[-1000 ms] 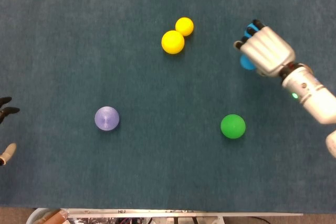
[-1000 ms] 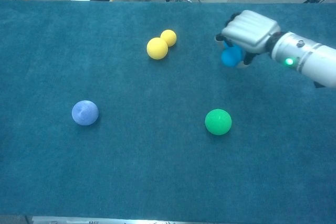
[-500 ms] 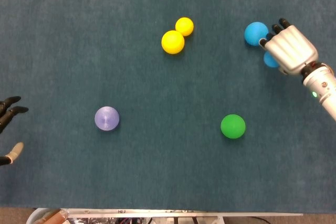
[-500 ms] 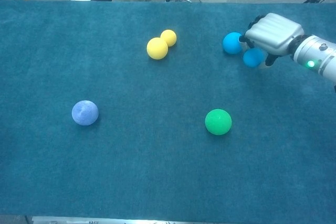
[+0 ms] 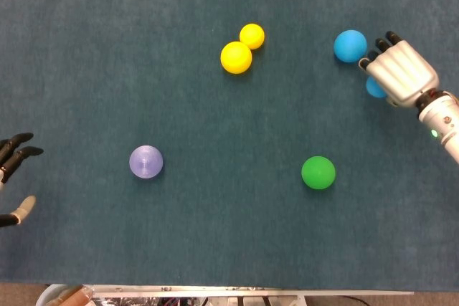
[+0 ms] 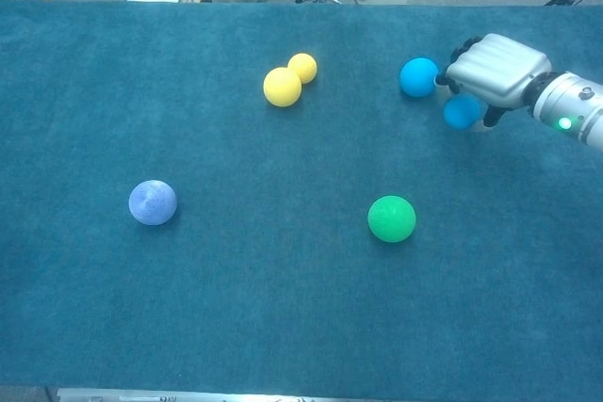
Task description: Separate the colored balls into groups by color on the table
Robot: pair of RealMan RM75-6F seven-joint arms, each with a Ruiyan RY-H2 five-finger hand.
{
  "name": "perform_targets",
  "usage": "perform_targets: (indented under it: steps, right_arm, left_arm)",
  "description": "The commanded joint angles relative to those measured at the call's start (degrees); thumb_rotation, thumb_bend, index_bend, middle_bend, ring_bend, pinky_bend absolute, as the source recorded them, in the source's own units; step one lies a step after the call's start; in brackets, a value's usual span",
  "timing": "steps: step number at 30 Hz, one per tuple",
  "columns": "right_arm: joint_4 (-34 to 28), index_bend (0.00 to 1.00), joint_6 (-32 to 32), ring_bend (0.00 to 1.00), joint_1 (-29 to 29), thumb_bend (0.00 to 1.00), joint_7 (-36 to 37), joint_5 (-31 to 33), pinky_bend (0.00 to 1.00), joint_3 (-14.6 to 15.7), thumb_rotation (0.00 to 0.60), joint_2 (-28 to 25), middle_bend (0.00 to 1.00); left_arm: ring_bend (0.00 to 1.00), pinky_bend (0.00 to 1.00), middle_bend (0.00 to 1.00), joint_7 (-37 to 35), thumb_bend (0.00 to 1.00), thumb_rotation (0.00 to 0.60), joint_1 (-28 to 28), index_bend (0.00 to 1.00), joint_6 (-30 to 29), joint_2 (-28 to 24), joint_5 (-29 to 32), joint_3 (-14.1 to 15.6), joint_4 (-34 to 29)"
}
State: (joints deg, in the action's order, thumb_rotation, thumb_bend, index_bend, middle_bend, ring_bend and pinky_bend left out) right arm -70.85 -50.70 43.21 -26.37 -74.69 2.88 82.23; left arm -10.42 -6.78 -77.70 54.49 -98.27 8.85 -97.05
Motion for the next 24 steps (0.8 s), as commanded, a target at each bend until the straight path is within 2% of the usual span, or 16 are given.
perform_targets:
  steps: [1,17,24]
  right_arm:
    - [-0.18,0.44,-0.08,0.24,-0.47,0.15,-0.03,-0.24,0.21,-0.05,0.6,-0.22,0.44]
    - [-1.64,0.33,-1.01,0.21,-2.39,0.15,-0.81,-1.83,0.21,-0.85,0.6,-1.57,0.4]
    - [-5.91,0.33,-3.32,0.21,-3.65,0.15,0.73,-3.71,0.21,-1.25,0.6,-4.12,0.4]
  left_arm:
    - [0.13,0.16,0.11,-0.13,0.32,0.6,-0.11,0.19,0.16,0.09,-0.05,0.09,0.1]
    - [0.13,0.16,0.11,-0.66,0.32,0.6,-0.76,0.19,0.45,0.21,-0.52,0.39,0.39]
    - [0.13,0.16,0.11,-0.95,0.32,0.6,-0.7,0.19,-0.12,0.07,-0.67,0.44,0.47]
